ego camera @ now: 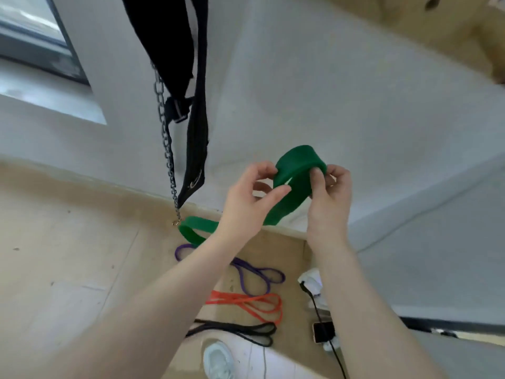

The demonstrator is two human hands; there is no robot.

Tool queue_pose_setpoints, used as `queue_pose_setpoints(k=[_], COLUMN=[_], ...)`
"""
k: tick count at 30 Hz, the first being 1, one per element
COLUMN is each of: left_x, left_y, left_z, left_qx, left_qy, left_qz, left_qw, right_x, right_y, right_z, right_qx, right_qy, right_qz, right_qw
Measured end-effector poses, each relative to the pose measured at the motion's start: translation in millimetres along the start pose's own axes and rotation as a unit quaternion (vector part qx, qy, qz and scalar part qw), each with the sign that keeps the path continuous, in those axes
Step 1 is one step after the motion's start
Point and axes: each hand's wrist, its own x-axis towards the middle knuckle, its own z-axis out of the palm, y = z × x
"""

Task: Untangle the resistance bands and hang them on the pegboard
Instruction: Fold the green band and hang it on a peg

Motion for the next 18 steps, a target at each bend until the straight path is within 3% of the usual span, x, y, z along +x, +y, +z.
queue_pose_setpoints(k=[3, 7, 11, 18], left_x=[-13.3, -28.1, -43.9, -57.2], left_y=[95.1, 184.3, 222.7, 248.5], left_z=[-11.0, -18.5, -16.4, 21.7], left_qx=[0.031, 0.04, 0.043, 0.022], left_qy=[-0.021, -0.05, -0.049, -0.07], left_qz=[0.036, 0.071, 0.077, 0.067], left_qw=[0.999, 0.995, 0.995, 0.995], right_x=[-18.7, -42.4, -59.6, -69.5], right_y=[-90.4, -171.8, -207.8, -230.7], right_z=[-11.7, -35.7, -58.1, -97.9], right_qx=[0.058, 0.065, -0.021, -0.051], right_qy=[-0.033, -0.087, -0.1, -0.092], right_qz=[0.012, -0.037, -0.062, -0.077], right_qw=[0.998, 0.993, 0.993, 0.992])
